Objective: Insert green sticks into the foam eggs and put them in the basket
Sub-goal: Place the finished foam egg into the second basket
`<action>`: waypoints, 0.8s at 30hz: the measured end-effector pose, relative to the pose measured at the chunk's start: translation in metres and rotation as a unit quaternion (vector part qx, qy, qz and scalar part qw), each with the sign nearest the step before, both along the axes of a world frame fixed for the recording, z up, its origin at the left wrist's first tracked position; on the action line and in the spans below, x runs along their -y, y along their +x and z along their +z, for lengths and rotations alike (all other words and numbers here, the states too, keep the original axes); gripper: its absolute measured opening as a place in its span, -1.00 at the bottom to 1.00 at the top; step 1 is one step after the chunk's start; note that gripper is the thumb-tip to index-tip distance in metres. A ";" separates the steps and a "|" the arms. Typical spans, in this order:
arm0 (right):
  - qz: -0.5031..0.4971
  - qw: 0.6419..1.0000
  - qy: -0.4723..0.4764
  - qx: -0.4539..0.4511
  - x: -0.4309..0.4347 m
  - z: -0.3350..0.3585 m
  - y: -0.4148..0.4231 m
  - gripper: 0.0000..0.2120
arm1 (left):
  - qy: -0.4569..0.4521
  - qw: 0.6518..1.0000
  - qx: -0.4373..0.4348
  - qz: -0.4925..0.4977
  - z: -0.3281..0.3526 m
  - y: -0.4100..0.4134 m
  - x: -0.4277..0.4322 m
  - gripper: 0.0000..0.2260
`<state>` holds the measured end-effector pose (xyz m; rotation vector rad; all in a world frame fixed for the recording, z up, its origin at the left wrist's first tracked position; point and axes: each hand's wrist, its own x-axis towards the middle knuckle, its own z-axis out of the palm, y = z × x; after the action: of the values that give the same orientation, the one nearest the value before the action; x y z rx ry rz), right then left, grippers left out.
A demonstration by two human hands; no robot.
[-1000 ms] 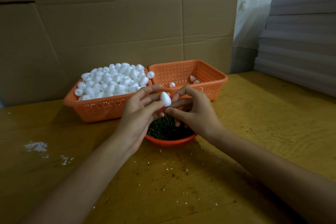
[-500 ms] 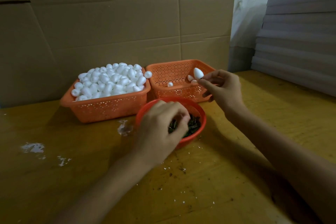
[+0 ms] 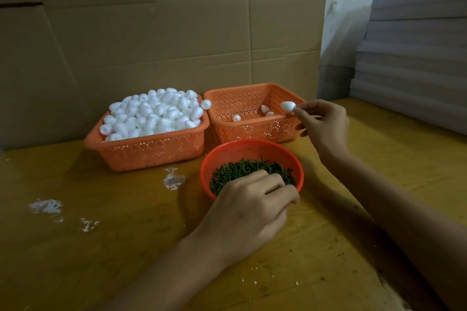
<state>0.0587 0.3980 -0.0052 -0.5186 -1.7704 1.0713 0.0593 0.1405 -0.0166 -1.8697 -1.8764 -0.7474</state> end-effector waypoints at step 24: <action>0.039 0.999 -0.005 0.017 -0.011 -0.002 -0.004 -0.78 | 0.059 0.984 -0.165 0.032 -0.016 0.000 0.001 -0.81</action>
<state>0.0551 0.4090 -0.0071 -0.4793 -1.8290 1.1316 0.0591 0.1396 -0.0326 -1.7297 -1.6370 -0.4805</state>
